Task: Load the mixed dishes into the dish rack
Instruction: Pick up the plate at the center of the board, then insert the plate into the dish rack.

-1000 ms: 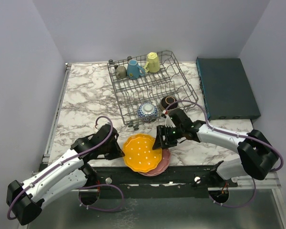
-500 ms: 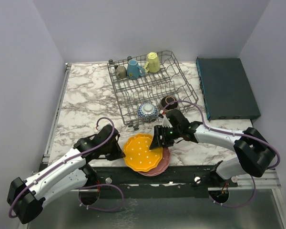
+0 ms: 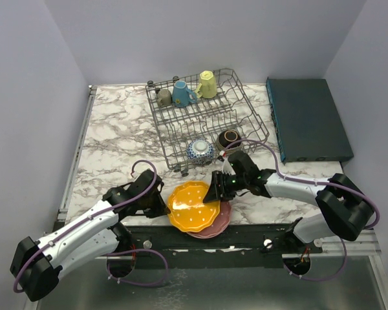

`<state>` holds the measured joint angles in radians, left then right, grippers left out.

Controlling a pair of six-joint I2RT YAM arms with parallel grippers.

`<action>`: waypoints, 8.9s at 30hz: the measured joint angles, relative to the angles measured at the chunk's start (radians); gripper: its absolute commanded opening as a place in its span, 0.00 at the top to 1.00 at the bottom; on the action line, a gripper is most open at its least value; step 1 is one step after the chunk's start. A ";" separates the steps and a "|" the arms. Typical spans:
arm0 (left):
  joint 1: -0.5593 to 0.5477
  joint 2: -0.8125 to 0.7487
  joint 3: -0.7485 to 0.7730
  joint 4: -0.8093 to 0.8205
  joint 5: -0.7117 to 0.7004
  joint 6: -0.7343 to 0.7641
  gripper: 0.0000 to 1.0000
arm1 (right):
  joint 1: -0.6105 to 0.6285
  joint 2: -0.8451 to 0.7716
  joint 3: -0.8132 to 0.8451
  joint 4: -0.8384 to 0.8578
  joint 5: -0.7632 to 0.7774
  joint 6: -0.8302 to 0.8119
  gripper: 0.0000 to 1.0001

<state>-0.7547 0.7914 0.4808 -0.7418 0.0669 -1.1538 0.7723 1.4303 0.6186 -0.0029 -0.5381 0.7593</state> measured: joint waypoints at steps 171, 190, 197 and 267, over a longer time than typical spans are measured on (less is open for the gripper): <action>0.021 -0.092 0.321 0.069 -0.274 0.566 0.26 | -0.388 0.547 1.209 -0.340 0.891 -0.855 1.00; 0.042 -0.088 0.321 0.073 -0.274 0.570 0.26 | -0.390 0.572 1.200 -0.284 0.933 -0.883 1.00; 0.049 -0.088 0.321 0.075 -0.274 0.571 0.26 | -0.390 0.588 1.184 -0.278 0.935 -0.876 1.00; 0.171 -0.059 0.313 0.108 -0.167 0.590 0.26 | -0.393 0.584 1.123 -0.215 0.892 -0.703 0.23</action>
<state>-0.5835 0.7322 0.7940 -0.6334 -0.1005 -0.5636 0.3794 2.0148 1.7420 -0.2180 0.3534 0.0563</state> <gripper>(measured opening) 0.738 0.770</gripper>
